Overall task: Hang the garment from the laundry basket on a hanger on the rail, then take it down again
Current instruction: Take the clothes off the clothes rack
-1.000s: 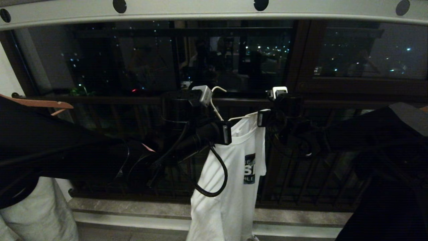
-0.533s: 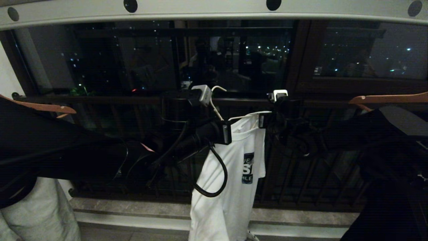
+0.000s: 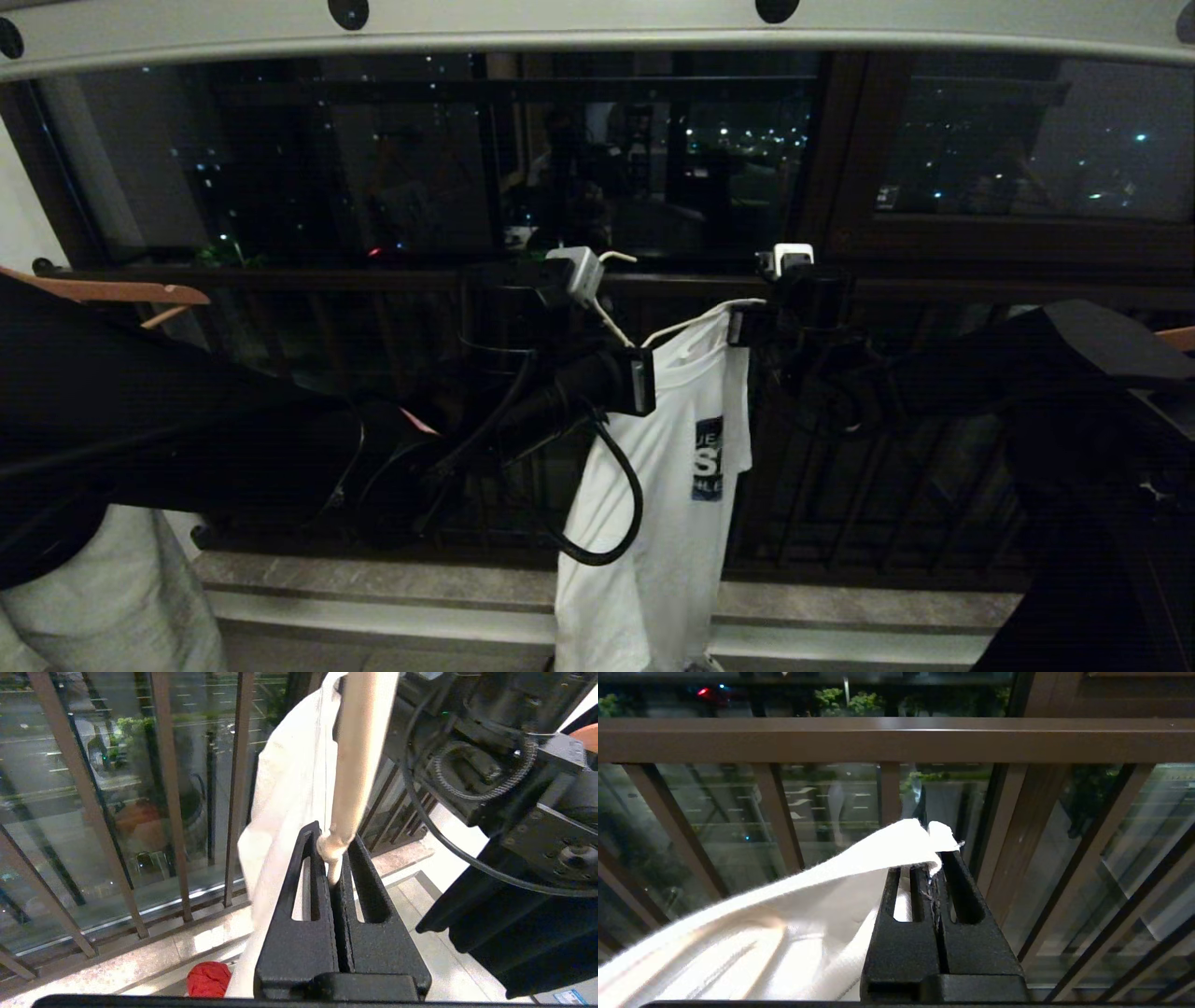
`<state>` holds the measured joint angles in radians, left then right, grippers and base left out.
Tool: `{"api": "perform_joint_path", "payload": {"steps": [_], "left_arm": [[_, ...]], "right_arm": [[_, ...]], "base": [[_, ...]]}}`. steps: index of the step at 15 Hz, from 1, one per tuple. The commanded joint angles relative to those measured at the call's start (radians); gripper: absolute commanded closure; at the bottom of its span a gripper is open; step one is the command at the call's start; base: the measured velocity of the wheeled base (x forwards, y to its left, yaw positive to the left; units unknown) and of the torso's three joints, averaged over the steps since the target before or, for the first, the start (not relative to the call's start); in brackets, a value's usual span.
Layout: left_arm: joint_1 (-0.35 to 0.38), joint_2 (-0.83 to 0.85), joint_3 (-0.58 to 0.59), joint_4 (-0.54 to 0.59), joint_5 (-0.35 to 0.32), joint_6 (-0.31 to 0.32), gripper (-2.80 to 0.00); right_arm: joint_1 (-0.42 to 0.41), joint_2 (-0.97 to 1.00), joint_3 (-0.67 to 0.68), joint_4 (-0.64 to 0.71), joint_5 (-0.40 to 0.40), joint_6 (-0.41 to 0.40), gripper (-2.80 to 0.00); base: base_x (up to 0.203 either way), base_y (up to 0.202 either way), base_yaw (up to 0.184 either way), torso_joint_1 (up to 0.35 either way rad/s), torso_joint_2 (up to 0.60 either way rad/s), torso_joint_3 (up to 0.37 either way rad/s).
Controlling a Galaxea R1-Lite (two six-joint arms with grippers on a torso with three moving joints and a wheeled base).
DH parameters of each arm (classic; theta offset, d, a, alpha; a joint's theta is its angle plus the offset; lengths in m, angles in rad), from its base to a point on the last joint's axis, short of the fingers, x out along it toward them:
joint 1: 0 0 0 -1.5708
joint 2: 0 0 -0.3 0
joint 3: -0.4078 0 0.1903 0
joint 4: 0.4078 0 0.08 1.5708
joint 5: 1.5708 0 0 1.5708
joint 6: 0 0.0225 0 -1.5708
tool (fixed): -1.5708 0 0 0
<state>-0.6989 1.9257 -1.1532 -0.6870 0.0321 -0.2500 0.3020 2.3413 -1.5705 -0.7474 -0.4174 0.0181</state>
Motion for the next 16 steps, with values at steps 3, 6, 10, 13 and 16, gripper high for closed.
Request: {"api": "perform_joint_path", "payload": {"steps": [3,6,10,13,16], "left_arm": [[-0.002,-0.002,0.001,-0.005,0.000,-0.002,0.00],[-0.001,-0.002,0.000,-0.007,0.003,-0.002,0.00],[0.009,0.017,-0.021,-0.009,0.006,-0.004,0.00],[0.033,0.048,-0.060,-0.011,0.026,-0.005,0.00],[0.076,0.107,-0.139,-0.012,0.091,-0.005,0.00]], "right_arm": [[-0.011,0.018,-0.013,-0.004,-0.003,0.000,0.00],[-0.012,0.033,-0.012,-0.003,-0.001,-0.001,0.00],[0.030,0.027,0.045,-0.006,0.000,-0.001,0.00],[0.144,-0.018,0.154,-0.015,0.001,0.001,0.00],[0.236,-0.078,0.248,-0.034,0.002,0.001,0.00]], "base": [[0.000,0.000,0.000,0.000,0.00,0.000],[0.000,0.000,0.000,0.000,0.00,0.000],[0.000,0.000,0.000,0.000,0.00,0.000],[0.000,0.000,0.000,0.000,0.00,0.000],[0.000,0.000,0.000,0.000,0.00,0.000]]}}
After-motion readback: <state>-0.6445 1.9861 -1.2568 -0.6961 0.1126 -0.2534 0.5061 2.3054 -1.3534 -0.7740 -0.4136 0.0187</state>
